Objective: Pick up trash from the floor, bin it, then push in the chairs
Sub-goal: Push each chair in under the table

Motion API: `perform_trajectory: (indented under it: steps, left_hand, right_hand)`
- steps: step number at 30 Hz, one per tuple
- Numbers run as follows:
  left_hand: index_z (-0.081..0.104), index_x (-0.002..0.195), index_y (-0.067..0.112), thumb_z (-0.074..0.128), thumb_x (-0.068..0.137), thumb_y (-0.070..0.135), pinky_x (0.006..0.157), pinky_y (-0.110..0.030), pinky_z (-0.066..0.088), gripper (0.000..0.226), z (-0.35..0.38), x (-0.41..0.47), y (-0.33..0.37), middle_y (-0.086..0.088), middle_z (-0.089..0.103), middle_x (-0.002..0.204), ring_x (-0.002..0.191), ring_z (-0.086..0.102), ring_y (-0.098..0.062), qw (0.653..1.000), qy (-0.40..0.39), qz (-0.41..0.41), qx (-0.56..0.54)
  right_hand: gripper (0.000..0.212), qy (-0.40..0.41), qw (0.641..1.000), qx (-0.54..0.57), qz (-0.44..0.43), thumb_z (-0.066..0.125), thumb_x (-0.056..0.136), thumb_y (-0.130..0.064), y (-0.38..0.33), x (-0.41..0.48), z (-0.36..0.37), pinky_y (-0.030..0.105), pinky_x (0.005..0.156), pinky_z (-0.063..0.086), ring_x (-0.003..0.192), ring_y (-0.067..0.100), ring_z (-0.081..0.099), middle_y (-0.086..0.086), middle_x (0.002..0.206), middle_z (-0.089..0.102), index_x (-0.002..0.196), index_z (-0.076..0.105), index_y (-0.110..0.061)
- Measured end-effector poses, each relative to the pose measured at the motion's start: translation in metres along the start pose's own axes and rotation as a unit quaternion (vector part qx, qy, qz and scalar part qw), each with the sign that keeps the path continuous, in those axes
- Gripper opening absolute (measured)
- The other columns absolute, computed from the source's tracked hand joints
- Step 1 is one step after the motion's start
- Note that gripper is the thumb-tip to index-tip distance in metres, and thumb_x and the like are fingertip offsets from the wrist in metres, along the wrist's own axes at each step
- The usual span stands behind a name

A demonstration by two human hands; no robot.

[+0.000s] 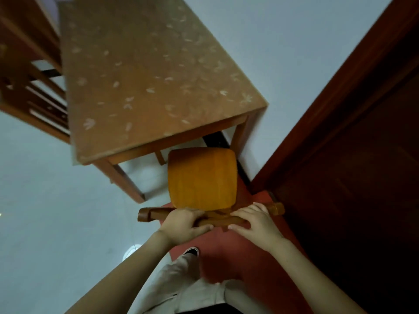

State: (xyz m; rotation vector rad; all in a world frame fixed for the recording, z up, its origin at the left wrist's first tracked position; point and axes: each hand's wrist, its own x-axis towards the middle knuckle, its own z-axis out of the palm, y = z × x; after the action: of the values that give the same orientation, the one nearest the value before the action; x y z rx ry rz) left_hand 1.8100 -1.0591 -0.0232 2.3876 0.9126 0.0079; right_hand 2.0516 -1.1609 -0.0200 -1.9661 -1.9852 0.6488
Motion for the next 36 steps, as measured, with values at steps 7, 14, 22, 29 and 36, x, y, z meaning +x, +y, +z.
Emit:
perform_trajectory:
  steps: [7, 14, 22, 29, 36]
  left_hand:
    - [0.065, 0.073, 0.028, 0.051, 0.077, 0.076, 0.062, -0.025, 0.039, 0.05, 0.023, -0.014, 0.014, 0.012, 0.058, 0.06, 0.06, 0.051, -0.006, 0.98, 0.175, -0.098, -0.004]
    - [0.073, 0.079, 0.026, 0.062, 0.069, 0.077, 0.06, -0.02, 0.04, 0.053, 0.029, -0.011, 0.022, 0.014, 0.06, 0.066, 0.064, 0.051, -0.002, 0.958, 0.242, -0.145, -0.053]
    - [0.071, 0.073, 0.026, 0.065, 0.065, 0.077, 0.055, -0.021, 0.039, 0.052, 0.029, 0.011, 0.031, 0.016, 0.055, 0.061, 0.061, 0.052, -0.004, 0.952, 0.255, -0.15, -0.081]
    - [0.069, 0.073, 0.026, 0.063, 0.063, 0.08, 0.061, -0.024, 0.038, 0.054, 0.037, 0.045, 0.048, 0.013, 0.058, 0.065, 0.067, 0.05, -0.004, 0.943, 0.268, -0.184, -0.079]
    - [0.067, 0.071, 0.029, 0.059, 0.063, 0.081, 0.061, -0.028, 0.036, 0.053, 0.042, 0.084, 0.069, 0.013, 0.056, 0.067, 0.07, 0.05, -0.007, 0.933, 0.274, -0.214, -0.093]
  right_hand:
    - [0.059, 0.069, 0.996, 0.06, 0.024, 0.056, 0.065, -0.083, 0.013, 0.004, 0.008, 0.022, 0.094, 0.028, 0.099, 0.0, 0.044, -0.023, 0.092, 0.062, 0.1, 0.073, -0.039]
    - [0.057, 0.094, 0.992, 0.088, -0.011, 0.055, 0.066, -0.079, 0.017, 0.011, 0.007, 0.031, 0.108, 0.023, 0.089, -0.003, 0.052, -0.018, 0.082, 0.067, 0.09, 0.077, -0.032]
    - [0.057, 0.078, 0.992, 0.096, -0.029, 0.054, 0.066, -0.079, 0.041, 0.023, -0.007, 0.03, 0.111, 0.015, 0.092, -0.001, 0.054, -0.021, 0.081, 0.063, 0.09, 0.076, -0.033]
    - [0.062, 0.023, 0.996, 0.079, -0.025, 0.052, 0.065, -0.088, 0.085, 0.047, -0.027, 0.034, 0.113, 0.017, 0.105, 0.009, 0.054, -0.019, 0.088, 0.066, 0.093, 0.075, -0.038]
    - [0.045, -0.025, 0.995, 0.095, -0.001, 0.068, 0.067, -0.072, 0.119, 0.07, -0.062, 0.037, 0.111, 0.025, 0.12, 0.018, 0.034, -0.01, 0.094, 0.06, 0.098, 0.074, -0.04]
